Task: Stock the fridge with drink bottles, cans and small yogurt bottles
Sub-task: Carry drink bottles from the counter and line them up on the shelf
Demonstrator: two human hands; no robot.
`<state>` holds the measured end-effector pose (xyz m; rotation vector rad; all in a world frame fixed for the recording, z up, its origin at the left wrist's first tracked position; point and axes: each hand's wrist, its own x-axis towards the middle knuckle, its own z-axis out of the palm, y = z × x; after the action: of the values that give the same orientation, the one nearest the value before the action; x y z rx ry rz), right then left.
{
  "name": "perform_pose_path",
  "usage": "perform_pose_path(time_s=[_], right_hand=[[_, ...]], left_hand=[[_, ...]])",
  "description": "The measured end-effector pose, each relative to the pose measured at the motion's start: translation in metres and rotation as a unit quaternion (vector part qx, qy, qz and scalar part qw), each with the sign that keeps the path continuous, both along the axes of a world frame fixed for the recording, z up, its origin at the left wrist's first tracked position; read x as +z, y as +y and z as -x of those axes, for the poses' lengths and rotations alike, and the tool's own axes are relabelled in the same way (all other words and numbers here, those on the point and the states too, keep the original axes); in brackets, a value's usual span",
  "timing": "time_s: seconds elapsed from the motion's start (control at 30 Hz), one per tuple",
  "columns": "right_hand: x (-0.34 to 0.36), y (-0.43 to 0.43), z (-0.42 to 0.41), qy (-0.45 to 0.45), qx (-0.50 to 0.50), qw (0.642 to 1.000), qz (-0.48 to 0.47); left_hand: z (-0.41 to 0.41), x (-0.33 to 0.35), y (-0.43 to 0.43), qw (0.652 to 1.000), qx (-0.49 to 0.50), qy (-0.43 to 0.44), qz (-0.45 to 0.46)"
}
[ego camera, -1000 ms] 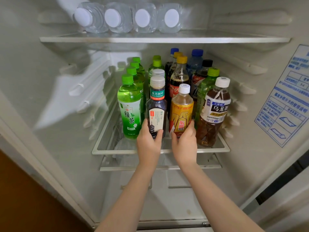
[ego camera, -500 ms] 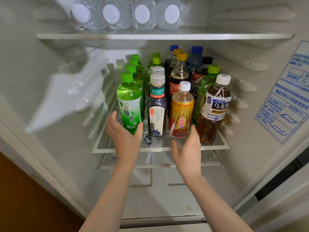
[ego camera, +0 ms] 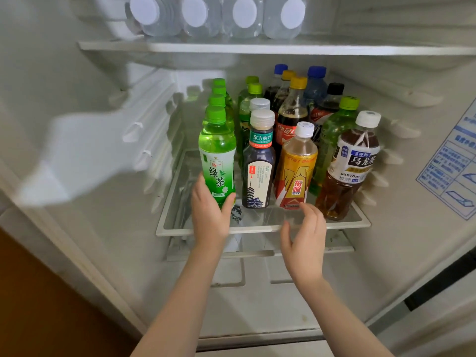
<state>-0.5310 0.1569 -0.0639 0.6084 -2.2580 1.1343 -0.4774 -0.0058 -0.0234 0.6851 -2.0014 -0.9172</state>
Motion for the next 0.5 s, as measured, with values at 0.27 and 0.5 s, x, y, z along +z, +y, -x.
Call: perform_pose_path(time_s=[0.27,0.5], right_hand=[[-0.003,0.000,-0.001,0.013,-0.012,1.000,-0.015],[0.008,0.010,-0.006,-0.021,0.027,0.999,-0.004]], left_hand=[[0.001,-0.004,0.000,1.000,0.000,-0.004,0.007],[-0.006,-0.004,0.010,0.999,-0.011,0.039,-0.012]])
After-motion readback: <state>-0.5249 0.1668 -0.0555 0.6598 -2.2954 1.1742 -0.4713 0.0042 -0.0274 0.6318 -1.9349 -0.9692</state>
